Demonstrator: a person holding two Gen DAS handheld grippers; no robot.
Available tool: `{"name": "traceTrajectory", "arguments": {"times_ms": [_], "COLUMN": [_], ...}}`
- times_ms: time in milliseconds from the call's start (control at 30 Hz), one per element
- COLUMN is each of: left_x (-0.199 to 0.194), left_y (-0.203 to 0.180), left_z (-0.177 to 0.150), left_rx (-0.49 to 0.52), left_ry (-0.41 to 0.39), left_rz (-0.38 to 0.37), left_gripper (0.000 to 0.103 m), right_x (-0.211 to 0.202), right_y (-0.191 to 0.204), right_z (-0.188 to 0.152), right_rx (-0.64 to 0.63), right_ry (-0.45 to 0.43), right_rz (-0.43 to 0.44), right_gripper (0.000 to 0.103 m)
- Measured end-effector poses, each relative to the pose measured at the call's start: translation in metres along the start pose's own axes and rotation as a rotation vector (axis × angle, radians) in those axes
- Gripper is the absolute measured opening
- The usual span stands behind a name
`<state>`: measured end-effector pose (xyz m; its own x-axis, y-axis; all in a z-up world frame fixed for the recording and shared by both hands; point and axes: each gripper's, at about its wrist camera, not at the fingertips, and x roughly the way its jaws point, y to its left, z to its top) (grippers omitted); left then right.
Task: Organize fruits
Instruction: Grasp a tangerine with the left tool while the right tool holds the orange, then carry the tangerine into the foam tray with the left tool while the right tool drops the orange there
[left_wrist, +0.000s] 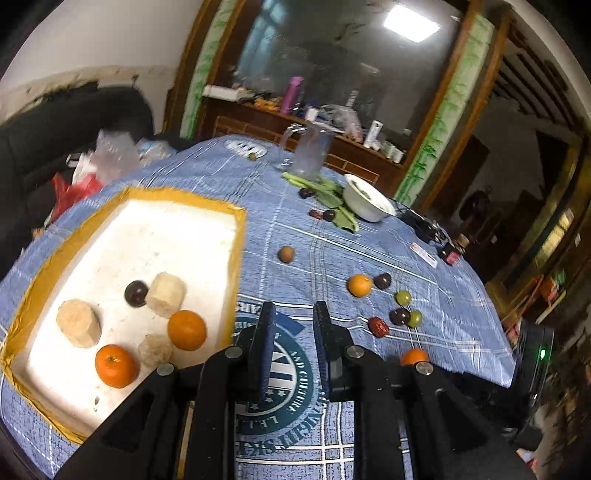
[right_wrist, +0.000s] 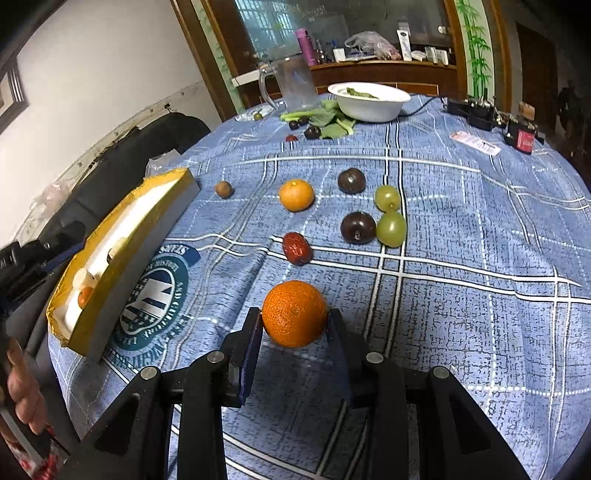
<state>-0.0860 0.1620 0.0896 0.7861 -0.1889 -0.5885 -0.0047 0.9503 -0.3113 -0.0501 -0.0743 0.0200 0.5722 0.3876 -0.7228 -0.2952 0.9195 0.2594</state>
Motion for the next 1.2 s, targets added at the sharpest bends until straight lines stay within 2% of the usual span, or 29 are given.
{"name": "traceTrajectory", "arguments": {"times_ms": [167,200,233,267,567,700,833,867,967,1033,1100,1200], "left_x": [0.015,0.021,0.029,0.039,0.147,0.186,0.208,0.211,0.207,0.199,0.181,0.142], "left_y": [-0.021,-0.025,-0.029,-0.034,-0.083,-0.094,-0.108,-0.108,-0.109,-0.106,-0.099,-0.086], "left_z": [0.006,0.008,0.009,0.01,0.015,0.02,0.017,0.015,0.009,0.008,0.01,0.018], "left_rx": [0.036,0.041,0.047,0.053,0.144,0.178,0.267,0.281,0.313,0.3,0.272,0.214], "left_ry": [0.036,0.049,0.065,0.084,0.253,0.268,0.276,0.284,0.283,0.282,0.269,0.24], "left_rz": [-0.014,-0.015,-0.017,-0.019,-0.037,0.003,0.062,0.075,0.098,0.086,0.075,0.019], "left_gripper": [0.021,0.028,0.042,0.046,0.047,0.047,0.045,0.03,0.03,0.03,0.03,0.03], "right_x": [0.0,0.0,0.002,0.003,0.002,0.003,0.006,0.006,0.005,0.004,0.003,0.001], "right_y": [0.002,0.001,-0.002,-0.006,-0.028,-0.031,-0.025,-0.022,-0.016,-0.018,-0.02,-0.022], "right_z": [0.003,0.003,0.004,0.004,0.003,0.002,0.002,0.001,0.0,0.0,0.0,0.0], "right_rx": [-0.025,-0.024,-0.015,0.001,0.094,0.106,0.077,0.063,0.037,0.042,0.052,0.058], "right_ry": [0.001,0.0,-0.001,0.0,-0.026,-0.022,-0.012,-0.013,-0.019,-0.021,-0.023,-0.033], "right_rz": [-0.016,-0.019,-0.018,-0.013,0.068,0.09,0.082,0.075,0.062,0.059,0.057,0.052], "right_gripper": [0.038,0.038,0.038,0.038,0.038,0.038,0.039,0.039,0.039,0.039,0.039,0.038]}}
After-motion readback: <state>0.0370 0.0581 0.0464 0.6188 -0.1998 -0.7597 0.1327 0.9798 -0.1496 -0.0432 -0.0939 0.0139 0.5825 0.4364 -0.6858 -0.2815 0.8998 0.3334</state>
